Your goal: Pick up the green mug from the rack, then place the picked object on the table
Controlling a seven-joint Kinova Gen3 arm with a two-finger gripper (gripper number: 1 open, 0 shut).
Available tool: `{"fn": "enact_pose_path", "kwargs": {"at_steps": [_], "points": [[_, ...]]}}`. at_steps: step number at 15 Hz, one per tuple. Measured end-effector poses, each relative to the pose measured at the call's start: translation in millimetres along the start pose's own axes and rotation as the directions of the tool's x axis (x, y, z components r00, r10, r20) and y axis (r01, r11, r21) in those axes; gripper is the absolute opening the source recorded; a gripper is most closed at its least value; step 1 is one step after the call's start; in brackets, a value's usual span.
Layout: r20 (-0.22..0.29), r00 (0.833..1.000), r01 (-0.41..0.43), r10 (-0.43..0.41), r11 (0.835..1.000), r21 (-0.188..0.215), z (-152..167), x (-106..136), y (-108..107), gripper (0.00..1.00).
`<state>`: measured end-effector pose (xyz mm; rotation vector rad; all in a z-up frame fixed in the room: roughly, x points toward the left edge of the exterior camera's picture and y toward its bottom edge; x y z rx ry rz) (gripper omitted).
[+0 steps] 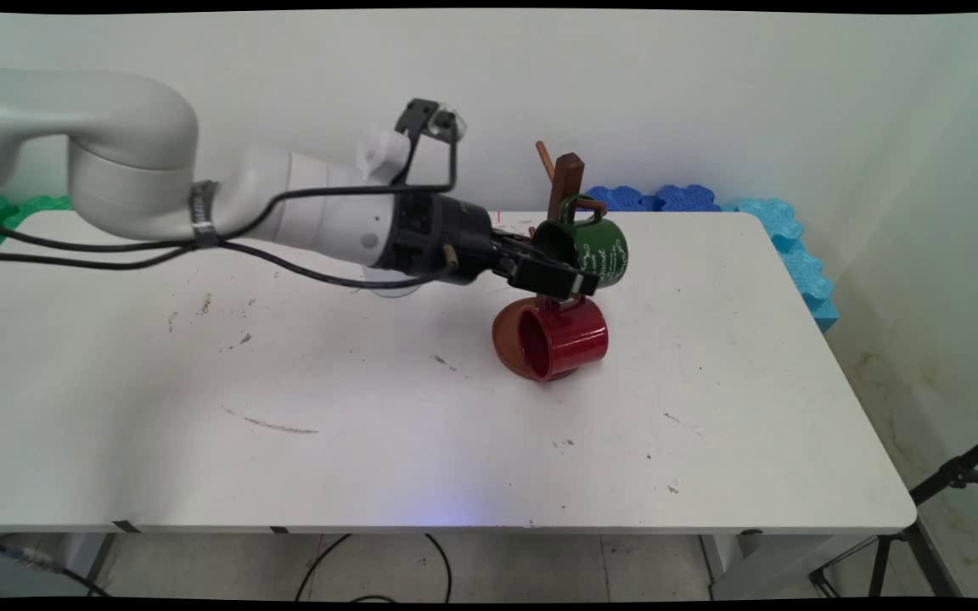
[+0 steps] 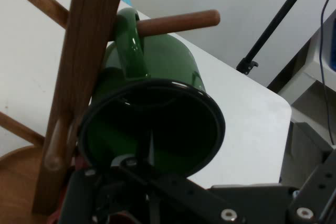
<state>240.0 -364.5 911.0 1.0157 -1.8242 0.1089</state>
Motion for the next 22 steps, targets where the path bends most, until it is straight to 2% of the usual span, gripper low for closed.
{"fn": "enact_pose_path", "kwargs": {"at_steps": [11, 12, 22], "points": [[-0.028, 1.000, -0.014, 0.014, 1.000, -0.002, 36.6, -7.1, 5.9, 1.00], [-0.030, 0.999, -0.018, 0.018, 1.000, -0.001, 38.4, -7.9, 6.0, 0.00], [-0.047, 0.997, -0.060, 0.061, 0.998, 0.022, 49.5, -11.0, -0.3, 0.00]]}}
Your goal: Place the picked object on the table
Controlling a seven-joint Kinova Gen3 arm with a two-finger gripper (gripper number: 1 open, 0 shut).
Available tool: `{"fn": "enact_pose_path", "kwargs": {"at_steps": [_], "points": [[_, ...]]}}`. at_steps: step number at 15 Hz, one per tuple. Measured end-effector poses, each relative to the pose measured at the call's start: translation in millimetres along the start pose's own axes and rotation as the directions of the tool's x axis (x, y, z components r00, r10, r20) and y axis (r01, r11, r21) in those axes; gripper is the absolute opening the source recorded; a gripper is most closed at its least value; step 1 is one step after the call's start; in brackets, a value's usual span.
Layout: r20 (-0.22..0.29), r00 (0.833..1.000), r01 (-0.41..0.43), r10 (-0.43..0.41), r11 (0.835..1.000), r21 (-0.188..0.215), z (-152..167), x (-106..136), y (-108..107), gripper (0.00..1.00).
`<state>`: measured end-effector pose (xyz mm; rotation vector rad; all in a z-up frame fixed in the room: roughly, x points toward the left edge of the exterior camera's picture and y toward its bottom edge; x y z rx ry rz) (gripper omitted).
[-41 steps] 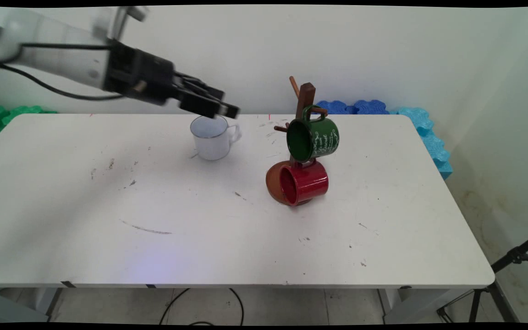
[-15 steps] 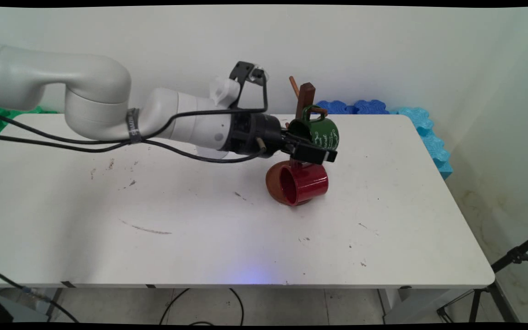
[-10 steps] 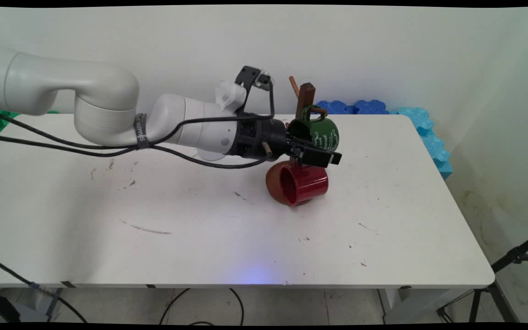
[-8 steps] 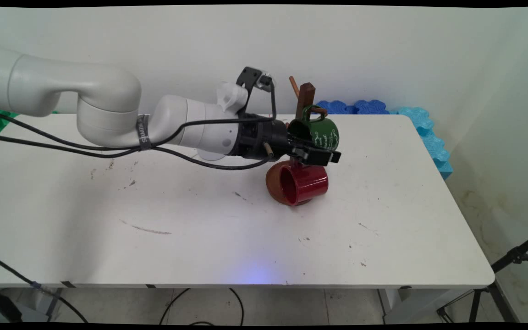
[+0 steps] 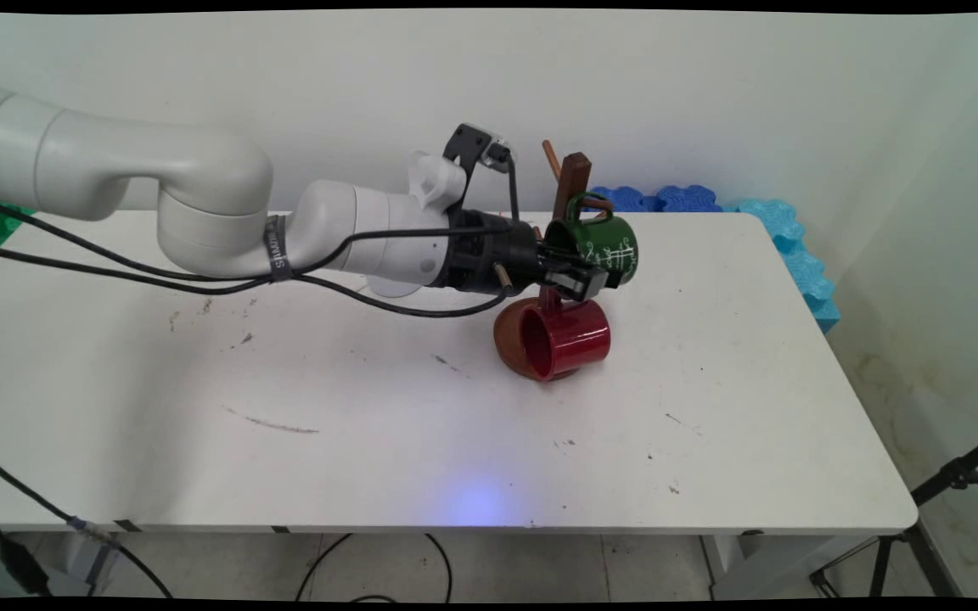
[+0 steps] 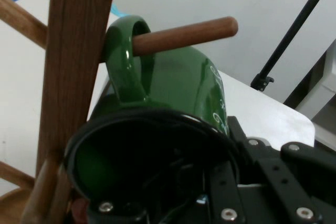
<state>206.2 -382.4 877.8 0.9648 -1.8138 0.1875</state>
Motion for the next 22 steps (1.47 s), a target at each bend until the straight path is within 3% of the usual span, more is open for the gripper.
{"fn": "enact_pose_path", "kwargs": {"at_steps": [6, 14, 22], "points": [[-0.013, 1.000, -0.014, 0.013, 1.000, -0.020, -2.1, 3.9, 6.8, 0.00], [-0.036, 0.999, -0.033, 0.030, 0.996, -0.085, -21.5, 12.8, 31.0, 0.00], [0.000, 0.999, -0.048, 0.049, 0.986, -0.158, -54.4, 11.5, 56.3, 0.00]]}}
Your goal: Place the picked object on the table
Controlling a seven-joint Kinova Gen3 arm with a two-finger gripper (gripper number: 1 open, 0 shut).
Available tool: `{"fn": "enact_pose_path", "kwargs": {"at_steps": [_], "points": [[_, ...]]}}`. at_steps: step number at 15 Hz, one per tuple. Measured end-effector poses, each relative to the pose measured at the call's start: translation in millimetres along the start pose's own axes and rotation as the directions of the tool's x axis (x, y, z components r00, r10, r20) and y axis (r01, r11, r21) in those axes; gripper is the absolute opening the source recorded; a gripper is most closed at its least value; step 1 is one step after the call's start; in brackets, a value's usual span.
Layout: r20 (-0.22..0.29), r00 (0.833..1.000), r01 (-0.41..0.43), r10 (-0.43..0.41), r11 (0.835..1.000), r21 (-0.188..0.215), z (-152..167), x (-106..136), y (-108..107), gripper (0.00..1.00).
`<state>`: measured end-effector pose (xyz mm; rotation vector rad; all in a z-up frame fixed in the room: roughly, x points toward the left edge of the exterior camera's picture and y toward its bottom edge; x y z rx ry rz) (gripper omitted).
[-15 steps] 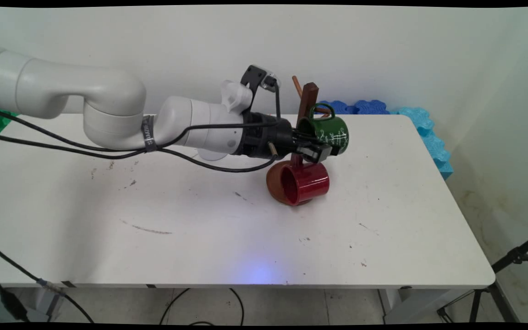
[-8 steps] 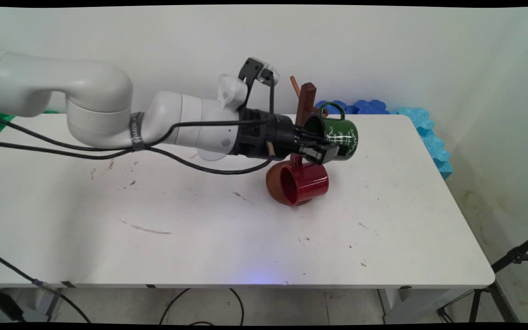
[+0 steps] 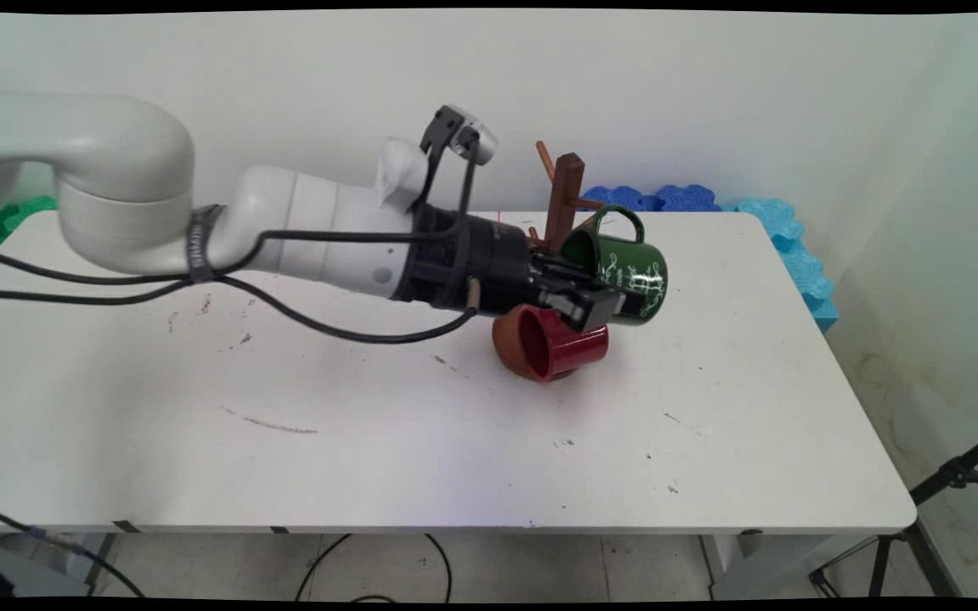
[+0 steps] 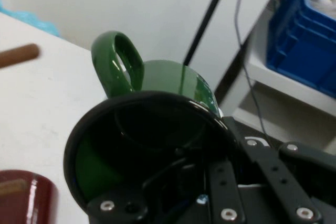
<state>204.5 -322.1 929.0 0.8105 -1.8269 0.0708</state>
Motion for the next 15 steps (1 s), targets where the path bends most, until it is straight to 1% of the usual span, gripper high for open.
{"fn": "enact_pose_path", "kwargs": {"at_steps": [2, 3, 6, 10, 12, 13, 15], "points": [[0.019, 1.000, -0.021, 0.021, 1.000, -0.020, -9.8, 0.7, 5.7, 0.00], [0.042, 0.998, -0.036, 0.037, 0.999, -0.024, -17.1, -0.3, 5.8, 0.00], [0.100, 0.993, -0.058, 0.059, 0.998, -0.012, -39.0, -1.7, -4.9, 0.00], [0.144, 0.986, -0.082, 0.081, 0.997, 0.005, -63.0, -1.3, -22.2, 0.00], [0.172, 0.979, -0.109, 0.107, 0.994, 0.002, -75.8, -0.2, -28.1, 0.00], [0.194, 0.972, -0.132, 0.130, 0.991, -0.001, -82.9, 0.5, -31.1, 0.00], [0.249, 0.952, -0.182, 0.176, 0.983, -0.002, -97.0, 1.9, -37.8, 0.00]]}}
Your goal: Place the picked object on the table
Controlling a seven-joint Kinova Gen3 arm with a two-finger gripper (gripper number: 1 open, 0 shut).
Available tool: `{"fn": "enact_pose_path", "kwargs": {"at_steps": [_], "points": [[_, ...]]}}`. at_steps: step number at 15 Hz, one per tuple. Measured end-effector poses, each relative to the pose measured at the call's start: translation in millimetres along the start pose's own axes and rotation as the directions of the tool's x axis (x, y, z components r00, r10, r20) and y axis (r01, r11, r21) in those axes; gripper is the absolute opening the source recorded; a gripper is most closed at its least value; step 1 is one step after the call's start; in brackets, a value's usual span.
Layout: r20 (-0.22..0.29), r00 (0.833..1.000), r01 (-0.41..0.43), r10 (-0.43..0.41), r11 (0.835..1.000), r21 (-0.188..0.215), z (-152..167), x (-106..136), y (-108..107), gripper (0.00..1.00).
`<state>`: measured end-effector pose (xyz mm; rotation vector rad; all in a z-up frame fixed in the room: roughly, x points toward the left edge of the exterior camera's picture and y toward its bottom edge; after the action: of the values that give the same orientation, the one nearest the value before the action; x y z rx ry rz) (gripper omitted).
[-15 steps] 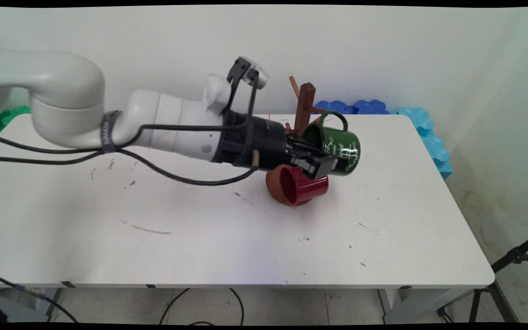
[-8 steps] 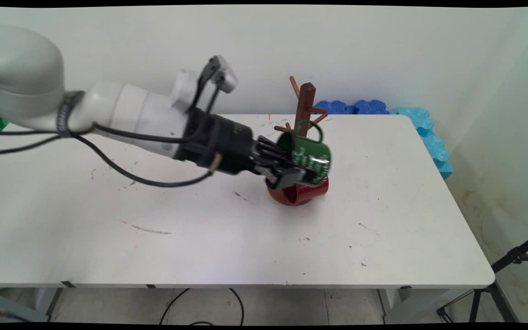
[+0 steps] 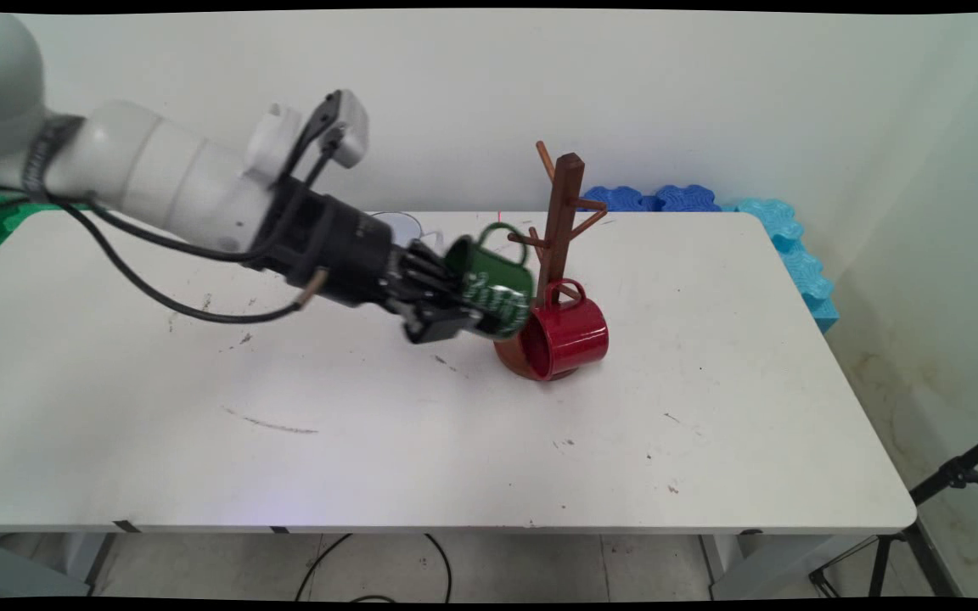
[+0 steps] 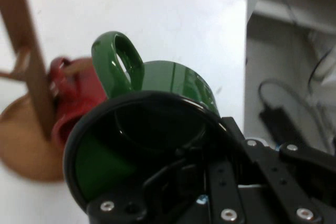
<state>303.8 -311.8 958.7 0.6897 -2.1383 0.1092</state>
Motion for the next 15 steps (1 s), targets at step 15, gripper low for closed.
{"fn": "enact_pose_path", "kwargs": {"at_steps": [15], "points": [[0.479, 0.833, -0.346, 0.278, 0.936, 0.058, -34.9, -25.2, -83.6, 0.00]]}}
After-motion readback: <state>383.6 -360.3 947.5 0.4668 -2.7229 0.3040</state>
